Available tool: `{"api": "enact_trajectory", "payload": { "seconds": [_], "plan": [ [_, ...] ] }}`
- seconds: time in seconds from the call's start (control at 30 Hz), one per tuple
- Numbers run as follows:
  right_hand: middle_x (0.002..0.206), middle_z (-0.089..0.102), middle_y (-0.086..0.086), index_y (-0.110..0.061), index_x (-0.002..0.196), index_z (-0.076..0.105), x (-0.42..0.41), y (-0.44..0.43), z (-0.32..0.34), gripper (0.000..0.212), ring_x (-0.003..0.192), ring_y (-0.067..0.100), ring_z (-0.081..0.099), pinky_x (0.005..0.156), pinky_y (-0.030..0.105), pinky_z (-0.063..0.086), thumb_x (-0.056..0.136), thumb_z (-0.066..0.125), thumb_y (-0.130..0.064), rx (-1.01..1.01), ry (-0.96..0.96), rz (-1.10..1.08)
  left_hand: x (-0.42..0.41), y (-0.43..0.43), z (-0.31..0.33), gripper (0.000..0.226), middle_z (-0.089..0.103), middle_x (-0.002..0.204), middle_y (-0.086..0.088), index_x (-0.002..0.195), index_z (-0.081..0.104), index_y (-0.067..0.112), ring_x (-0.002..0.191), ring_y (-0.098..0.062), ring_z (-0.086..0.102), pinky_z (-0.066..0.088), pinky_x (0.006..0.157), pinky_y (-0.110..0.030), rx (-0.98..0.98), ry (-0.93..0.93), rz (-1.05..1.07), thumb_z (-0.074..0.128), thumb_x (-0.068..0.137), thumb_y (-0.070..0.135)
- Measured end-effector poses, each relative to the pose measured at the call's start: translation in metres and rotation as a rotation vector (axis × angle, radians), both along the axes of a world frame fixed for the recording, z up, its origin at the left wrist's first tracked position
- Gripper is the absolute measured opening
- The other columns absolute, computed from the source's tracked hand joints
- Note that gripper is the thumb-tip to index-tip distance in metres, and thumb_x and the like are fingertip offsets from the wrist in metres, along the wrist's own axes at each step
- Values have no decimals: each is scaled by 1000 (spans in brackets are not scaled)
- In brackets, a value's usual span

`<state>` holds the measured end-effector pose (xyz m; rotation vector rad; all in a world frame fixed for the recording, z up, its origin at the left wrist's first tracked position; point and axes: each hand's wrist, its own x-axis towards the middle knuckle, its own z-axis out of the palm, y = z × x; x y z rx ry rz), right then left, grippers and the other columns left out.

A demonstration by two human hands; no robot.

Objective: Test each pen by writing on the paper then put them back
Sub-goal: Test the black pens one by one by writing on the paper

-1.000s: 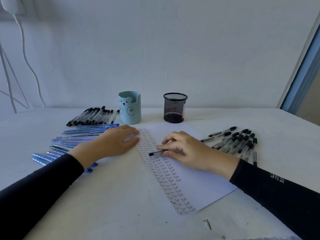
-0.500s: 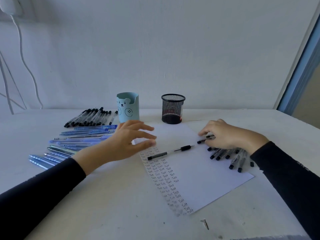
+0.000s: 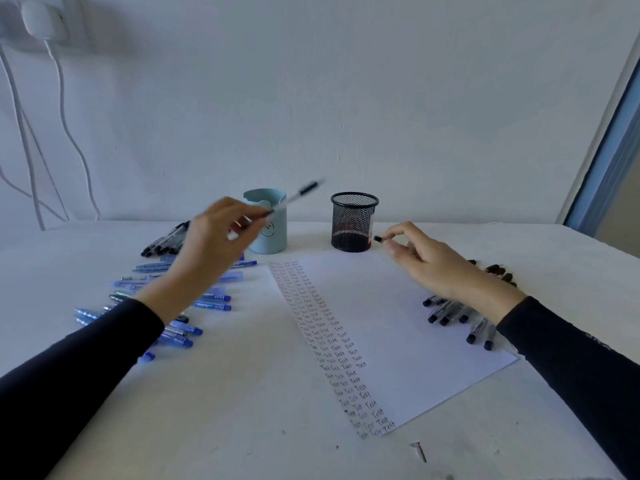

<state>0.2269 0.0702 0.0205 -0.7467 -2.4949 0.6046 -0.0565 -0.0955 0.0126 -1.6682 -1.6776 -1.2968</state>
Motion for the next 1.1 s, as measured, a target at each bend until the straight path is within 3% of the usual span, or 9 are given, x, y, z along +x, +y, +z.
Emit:
{"api": "enact_trajectory", "payload": {
  "seconds": [0.13, 0.23, 0.37, 0.47, 0.63, 0.73, 0.9, 1.03, 1.1],
  "plan": [
    [49, 33, -10, -32, 104, 50, -8, -24, 1, 52, 43, 8, 28, 51, 26, 26, 78, 55, -76, -208, 88, -18, -40, -9, 7, 18, 65, 88, -2, 103, 73, 13, 66, 6, 58, 43, 65, -3, 61, -254, 275, 68, 89, 23],
    [42, 32, -11, -23, 100, 52, -14, -34, 0, 39, 40, 7, 24, 46, 22, 24, 85, 62, -57, -237, 170, 29, -61, -12, 11, 20, 67, 82, 1, 99, 74, 15, 73, -8, 62, 43, 60, -10, 34, -436, 389, 66, 90, 31],
    [40, 41, -17, -23, 106, 51, -15, -45, 7, 40, 44, 6, 27, 45, 14, 27, 84, 61, -55, -306, 169, 160, -76, -6, 9, 18, 69, 80, -7, 89, 75, 6, 76, -19, 58, 41, 71, -24, -186, -300, 502, 67, 90, 23],
    [51, 48, -21, -24, 115, 58, -17, -45, 6, 47, 50, 2, 42, 58, 16, 37, 82, 57, -58, -332, 199, 175, -84, 4, 1, 20, 68, 76, -12, 73, 71, 1, 74, -28, 60, 45, 68, -33, -320, -157, 529, 65, 87, 15],
    [73, 68, 15, -11, 118, 60, -19, -42, 6, 61, 62, 25, 61, 64, 35, 52, 97, 27, -57, -676, 333, 225, -84, 17, -7, 18, 59, 80, -13, 71, 69, 2, 69, -32, 57, 47, 60, -35, -458, -57, 613, 61, 86, 11],
    [67, 67, 20, -7, 114, 63, -17, -43, 6, 70, 53, 28, 60, 51, 30, 50, 100, 16, -59, -738, 245, 196, -84, 21, -14, 20, 56, 77, -13, 68, 67, 1, 65, -32, 55, 44, 57, -33, -516, 10, 678, 60, 85, 11],
    [98, 74, 19, -4, 113, 66, -17, -48, -2, 45, 82, 25, 70, 70, 33, 57, 101, 44, -41, -829, 244, 314, -75, 20, -11, 34, 56, 84, -8, 77, 72, 10, 71, -26, 54, 39, 59, -31, -595, 76, 705, 58, 94, 35],
    [69, 68, 3, -11, 83, 65, -17, -52, -9, 14, 59, 13, 54, 54, 22, 45, 89, 70, -23, -619, 141, 290, -54, 15, -5, 25, 58, 87, 2, 90, 72, 18, 74, -18, 55, 40, 62, -29, -545, -35, 532, 55, 93, 37],
    [69, 69, 3, -11, 86, 65, -16, -55, -9, 11, 58, 12, 54, 54, 22, 43, 90, 69, -21, -609, 139, 301, -32, 10, -10, 21, 61, 89, 6, 97, 72, 18, 77, -11, 58, 47, 68, -31, -536, -144, 307, 58, 93, 34]
  ]
}}
